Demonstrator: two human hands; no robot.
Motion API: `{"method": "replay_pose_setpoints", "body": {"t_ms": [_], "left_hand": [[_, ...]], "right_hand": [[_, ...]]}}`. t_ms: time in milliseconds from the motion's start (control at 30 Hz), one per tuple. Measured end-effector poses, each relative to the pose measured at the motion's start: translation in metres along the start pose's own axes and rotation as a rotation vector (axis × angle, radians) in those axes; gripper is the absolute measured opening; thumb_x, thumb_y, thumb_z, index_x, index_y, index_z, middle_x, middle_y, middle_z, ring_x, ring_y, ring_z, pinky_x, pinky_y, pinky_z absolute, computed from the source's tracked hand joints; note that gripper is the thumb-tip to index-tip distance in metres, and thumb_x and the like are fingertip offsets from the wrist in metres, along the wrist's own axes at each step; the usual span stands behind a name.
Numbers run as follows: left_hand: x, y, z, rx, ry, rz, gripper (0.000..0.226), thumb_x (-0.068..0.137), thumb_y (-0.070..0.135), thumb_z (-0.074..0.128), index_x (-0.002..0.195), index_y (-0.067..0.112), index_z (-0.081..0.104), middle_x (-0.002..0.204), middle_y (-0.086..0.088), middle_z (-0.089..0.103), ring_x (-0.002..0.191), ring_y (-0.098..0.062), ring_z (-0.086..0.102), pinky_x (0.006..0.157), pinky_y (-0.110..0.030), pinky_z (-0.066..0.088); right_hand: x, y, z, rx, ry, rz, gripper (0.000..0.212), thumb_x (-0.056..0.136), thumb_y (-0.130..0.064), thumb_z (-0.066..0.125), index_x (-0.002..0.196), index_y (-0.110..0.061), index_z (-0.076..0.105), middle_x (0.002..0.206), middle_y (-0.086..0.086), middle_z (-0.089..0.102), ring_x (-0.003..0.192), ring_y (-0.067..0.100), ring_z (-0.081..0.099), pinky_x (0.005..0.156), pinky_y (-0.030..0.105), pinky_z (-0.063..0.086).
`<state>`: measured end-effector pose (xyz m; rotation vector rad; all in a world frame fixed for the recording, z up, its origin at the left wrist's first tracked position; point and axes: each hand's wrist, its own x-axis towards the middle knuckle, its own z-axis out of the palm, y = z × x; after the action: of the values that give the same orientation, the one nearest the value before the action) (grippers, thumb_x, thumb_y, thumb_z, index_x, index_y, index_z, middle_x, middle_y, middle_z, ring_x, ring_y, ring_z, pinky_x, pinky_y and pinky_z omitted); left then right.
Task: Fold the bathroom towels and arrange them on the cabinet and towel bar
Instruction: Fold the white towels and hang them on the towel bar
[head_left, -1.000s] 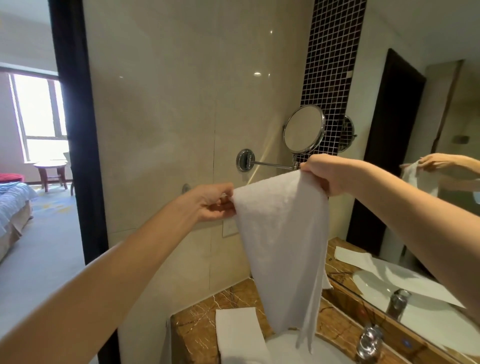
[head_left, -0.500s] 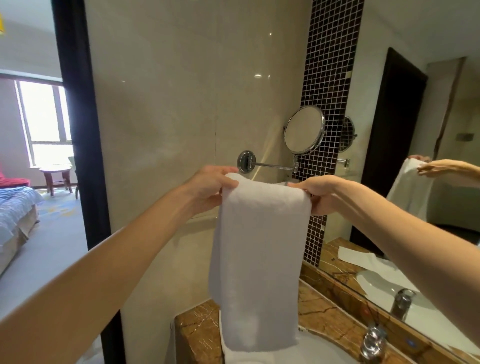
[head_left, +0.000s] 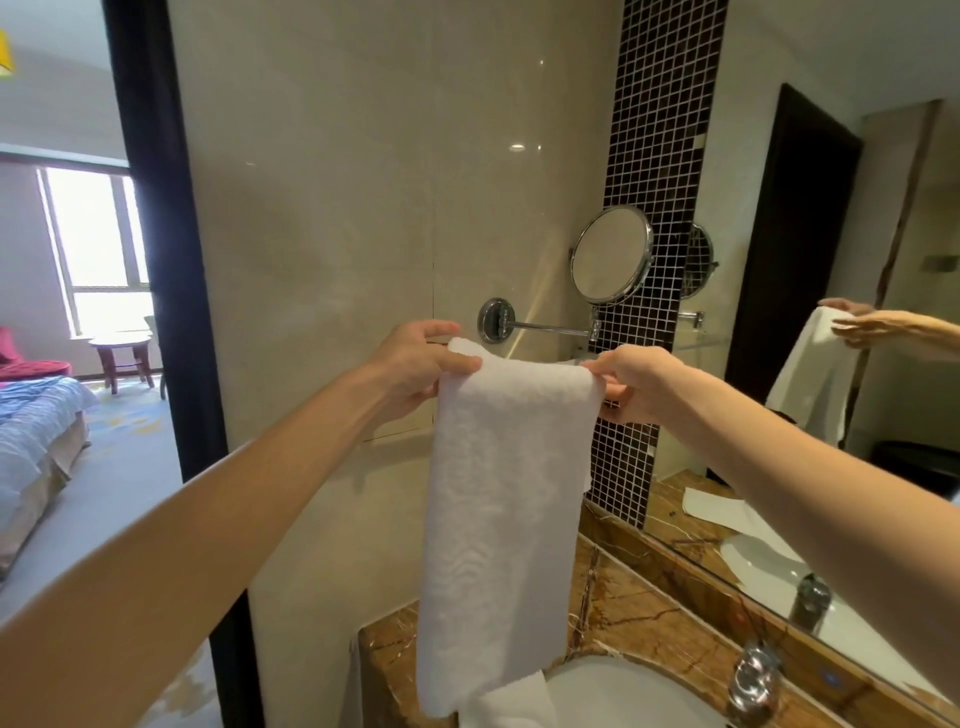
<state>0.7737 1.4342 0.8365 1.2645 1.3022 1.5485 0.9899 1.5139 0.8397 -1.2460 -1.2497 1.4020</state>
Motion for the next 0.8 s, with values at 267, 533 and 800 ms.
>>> {"method": "replay_pose_setpoints", "body": {"t_ms": [267, 533, 800], "left_hand": [[-0.003, 0.014, -0.013, -0.2, -0.04, -0.175, 0.038, 0.081, -0.01, 0.061, 0.117, 0.001, 0.057, 0.112, -0.011, 0.054, 0.086, -0.017, 0.057, 0.057, -0.021, 0.057], [0.002, 0.018, -0.034, 0.021, 0.041, -0.07, 0.057, 0.07, -0.016, 0.07, 0.118, 0.009, 0.053, 0.106, -0.019, 0.06, 0.086, -0.028, 0.064, 0.053, -0.031, 0.054], [0.012, 0.029, -0.049, -0.084, 0.145, 0.099, 0.039, 0.072, -0.017, 0.067, 0.103, 0.006, 0.058, 0.097, -0.011, 0.06, 0.076, -0.019, 0.061, 0.052, -0.025, 0.055]], "right_hand": [[-0.007, -0.019, 0.009, -0.028, -0.118, -0.166, 0.031, 0.086, 0.012, 0.054, 0.096, -0.016, 0.063, 0.113, 0.01, 0.06, 0.106, 0.03, 0.059, 0.086, 0.047, 0.053], [-0.008, -0.028, 0.033, 0.013, -0.019, -0.342, 0.034, 0.084, 0.021, 0.051, 0.102, -0.004, 0.065, 0.103, 0.012, 0.069, 0.101, 0.025, 0.064, 0.095, 0.037, 0.051], [-0.01, -0.045, 0.055, 0.006, -0.061, -0.409, 0.043, 0.081, 0.021, 0.051, 0.092, -0.018, 0.067, 0.105, 0.007, 0.063, 0.09, 0.018, 0.063, 0.088, 0.04, 0.054]]}}
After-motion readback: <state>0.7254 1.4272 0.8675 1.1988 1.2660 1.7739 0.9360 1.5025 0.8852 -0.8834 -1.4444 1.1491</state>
